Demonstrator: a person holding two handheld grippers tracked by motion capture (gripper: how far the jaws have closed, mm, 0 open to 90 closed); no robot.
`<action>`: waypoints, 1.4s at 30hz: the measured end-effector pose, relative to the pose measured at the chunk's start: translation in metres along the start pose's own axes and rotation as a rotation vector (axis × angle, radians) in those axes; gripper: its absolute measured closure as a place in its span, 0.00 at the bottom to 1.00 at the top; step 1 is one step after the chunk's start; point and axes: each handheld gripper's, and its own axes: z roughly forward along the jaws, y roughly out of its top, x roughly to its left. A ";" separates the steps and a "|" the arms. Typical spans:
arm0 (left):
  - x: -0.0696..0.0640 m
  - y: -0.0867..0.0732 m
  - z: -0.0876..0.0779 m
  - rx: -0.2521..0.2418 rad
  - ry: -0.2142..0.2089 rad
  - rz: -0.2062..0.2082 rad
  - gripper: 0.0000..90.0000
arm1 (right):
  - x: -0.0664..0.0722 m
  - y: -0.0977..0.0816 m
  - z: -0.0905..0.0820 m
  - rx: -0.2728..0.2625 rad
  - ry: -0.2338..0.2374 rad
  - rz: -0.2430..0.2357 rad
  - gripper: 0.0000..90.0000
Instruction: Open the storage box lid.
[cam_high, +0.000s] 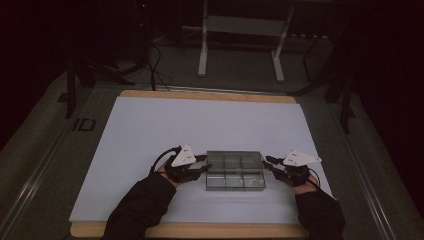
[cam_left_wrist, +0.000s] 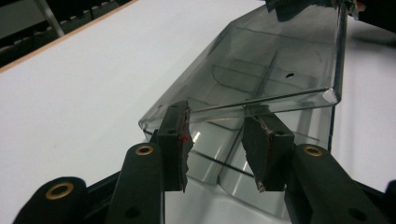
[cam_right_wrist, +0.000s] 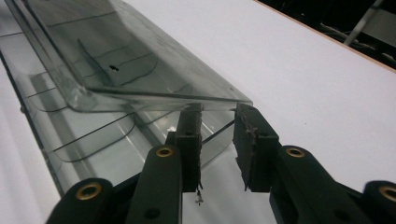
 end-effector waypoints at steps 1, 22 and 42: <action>0.000 0.001 0.000 -0.006 0.011 0.004 0.73 | -0.001 0.001 0.000 -0.003 0.001 0.002 0.82; 0.018 0.012 0.008 -0.095 0.092 -0.060 0.85 | -0.008 0.016 0.011 -0.066 -0.051 0.028 0.88; 0.034 0.013 0.020 -0.146 0.109 -0.147 0.88 | -0.012 0.025 0.020 -0.108 -0.119 0.059 0.88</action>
